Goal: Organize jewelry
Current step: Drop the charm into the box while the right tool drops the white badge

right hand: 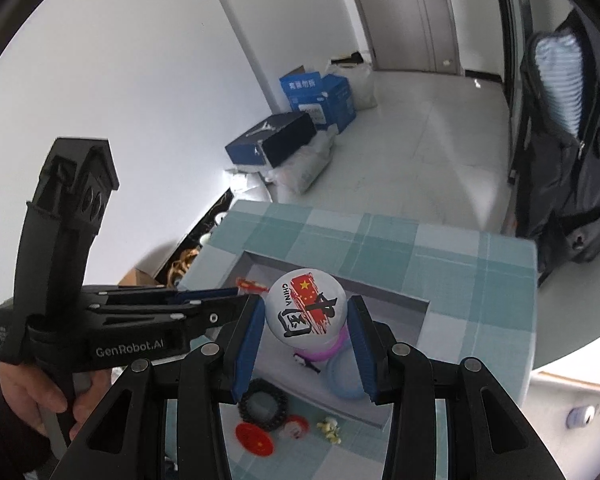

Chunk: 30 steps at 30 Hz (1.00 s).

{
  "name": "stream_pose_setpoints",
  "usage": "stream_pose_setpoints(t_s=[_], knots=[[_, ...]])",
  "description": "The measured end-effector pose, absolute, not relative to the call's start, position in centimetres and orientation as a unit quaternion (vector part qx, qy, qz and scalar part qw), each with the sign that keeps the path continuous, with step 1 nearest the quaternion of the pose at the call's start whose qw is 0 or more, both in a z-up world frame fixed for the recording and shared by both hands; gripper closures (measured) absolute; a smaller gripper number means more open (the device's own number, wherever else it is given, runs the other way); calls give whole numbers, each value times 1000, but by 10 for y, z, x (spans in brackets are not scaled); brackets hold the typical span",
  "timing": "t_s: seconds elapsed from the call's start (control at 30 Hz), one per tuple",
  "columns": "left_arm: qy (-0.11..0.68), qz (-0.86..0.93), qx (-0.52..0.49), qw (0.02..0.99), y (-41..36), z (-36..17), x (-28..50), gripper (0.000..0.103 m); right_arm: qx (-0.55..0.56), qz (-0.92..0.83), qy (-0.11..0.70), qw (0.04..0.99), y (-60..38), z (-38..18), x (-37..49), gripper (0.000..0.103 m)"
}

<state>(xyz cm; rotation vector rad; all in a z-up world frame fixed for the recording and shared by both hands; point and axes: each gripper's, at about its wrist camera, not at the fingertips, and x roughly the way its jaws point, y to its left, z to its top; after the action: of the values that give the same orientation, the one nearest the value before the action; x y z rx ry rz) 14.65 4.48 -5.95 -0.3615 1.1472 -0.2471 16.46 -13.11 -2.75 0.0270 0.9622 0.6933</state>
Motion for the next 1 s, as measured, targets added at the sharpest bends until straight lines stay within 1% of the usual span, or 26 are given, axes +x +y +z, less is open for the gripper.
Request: stream_pose_setpoints(t_s=[0.27, 0.57, 0.73, 0.77, 0.8, 0.83, 0.87, 0.9, 0.93, 1.0], knots=[[555, -127, -188, 800, 46, -73, 163, 88, 30, 316, 487, 814, -131, -52, 177, 62], [558, -135, -186, 797, 43, -76, 169, 88, 40, 308, 493, 813, -135, -56, 183, 62], [545, -120, -206, 804, 52, -75, 168, 87, 41, 307, 488, 816, -135, -54, 182, 61], [548, -128, -211, 799, 53, -75, 168, 85, 41, 307, 487, 817, -134, -53, 182, 60], [550, -130, -209, 798, 52, -74, 167, 76, 42, 307, 484, 818, -134, -52, 181, 60], [547, -128, -204, 801, 52, -72, 166, 56, 42, 308, 483, 819, -134, -51, 180, 52], [541, -122, -195, 809, 51, -68, 163, 46, 41, 308, 479, 821, -135, -49, 179, 47], [533, -116, -193, 816, 53, -65, 161, 38, 40, 305, 474, 825, -136, -48, 178, 40], [526, -119, -197, 819, 55, -63, 158, 37, 41, 298, 469, 830, -139, -45, 177, 33], [522, -122, -200, 820, 59, -60, 154, 37, 46, 297, 466, 832, -143, -42, 175, 32]])
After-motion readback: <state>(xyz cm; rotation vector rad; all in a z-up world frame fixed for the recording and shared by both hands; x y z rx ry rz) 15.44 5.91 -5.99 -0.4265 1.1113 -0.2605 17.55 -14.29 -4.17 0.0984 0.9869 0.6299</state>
